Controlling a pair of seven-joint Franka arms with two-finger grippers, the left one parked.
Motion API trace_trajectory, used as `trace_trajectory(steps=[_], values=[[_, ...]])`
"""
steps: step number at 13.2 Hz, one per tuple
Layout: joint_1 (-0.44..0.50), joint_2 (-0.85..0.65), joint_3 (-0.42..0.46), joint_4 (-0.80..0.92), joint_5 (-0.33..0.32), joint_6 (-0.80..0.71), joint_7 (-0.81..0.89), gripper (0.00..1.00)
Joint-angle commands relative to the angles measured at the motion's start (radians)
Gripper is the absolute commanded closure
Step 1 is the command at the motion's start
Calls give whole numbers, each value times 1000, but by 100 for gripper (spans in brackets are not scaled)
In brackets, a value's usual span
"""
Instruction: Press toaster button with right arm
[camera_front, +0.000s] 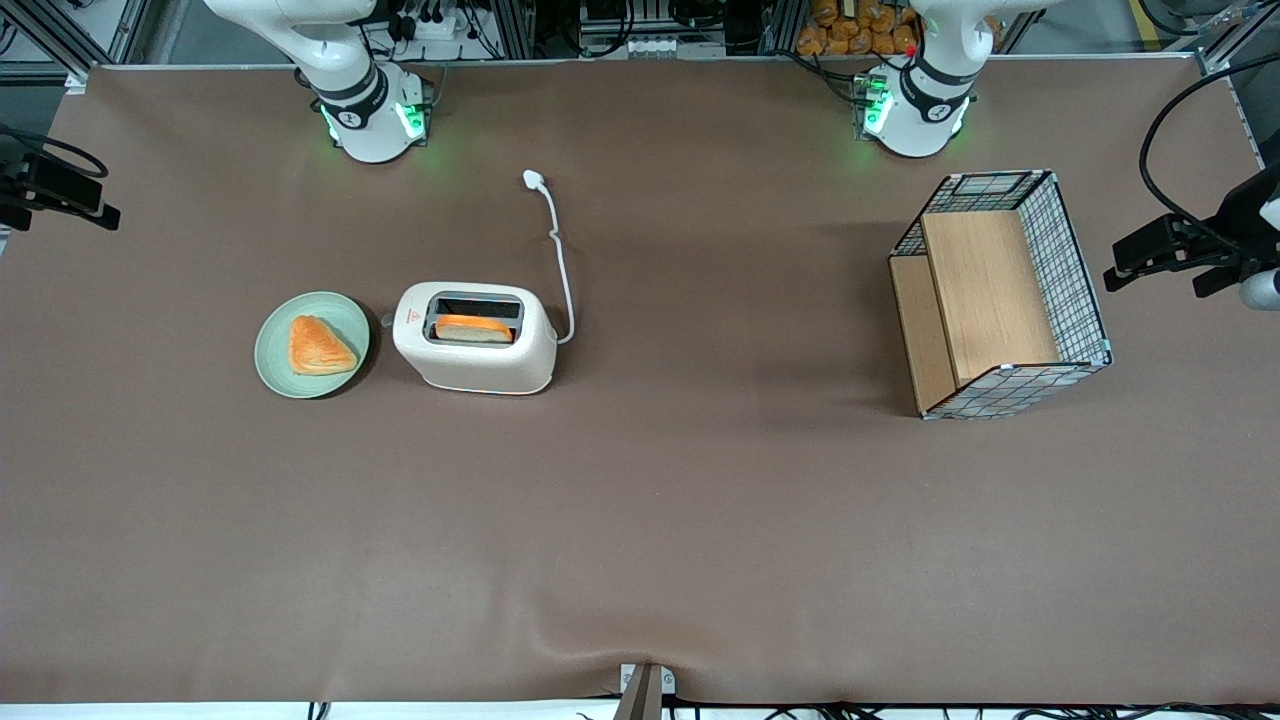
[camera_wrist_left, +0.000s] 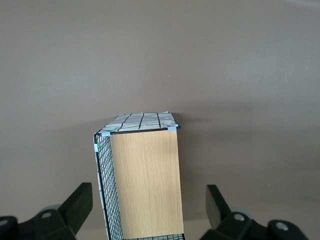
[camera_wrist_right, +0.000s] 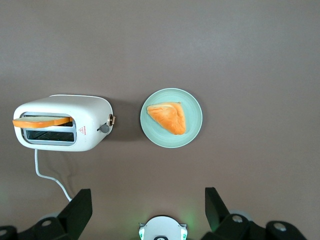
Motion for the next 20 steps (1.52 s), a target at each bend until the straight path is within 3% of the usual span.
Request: trace_trajectory(steps=[1, 4, 13, 20], values=[[-10, 23, 6, 20, 14, -38, -8, 0], [-12, 52, 6, 11, 48, -98, -5, 0], [-3, 52, 6, -138, 106, -80, 2, 0], [-1, 54, 8, -334, 209, -78, -1, 0]])
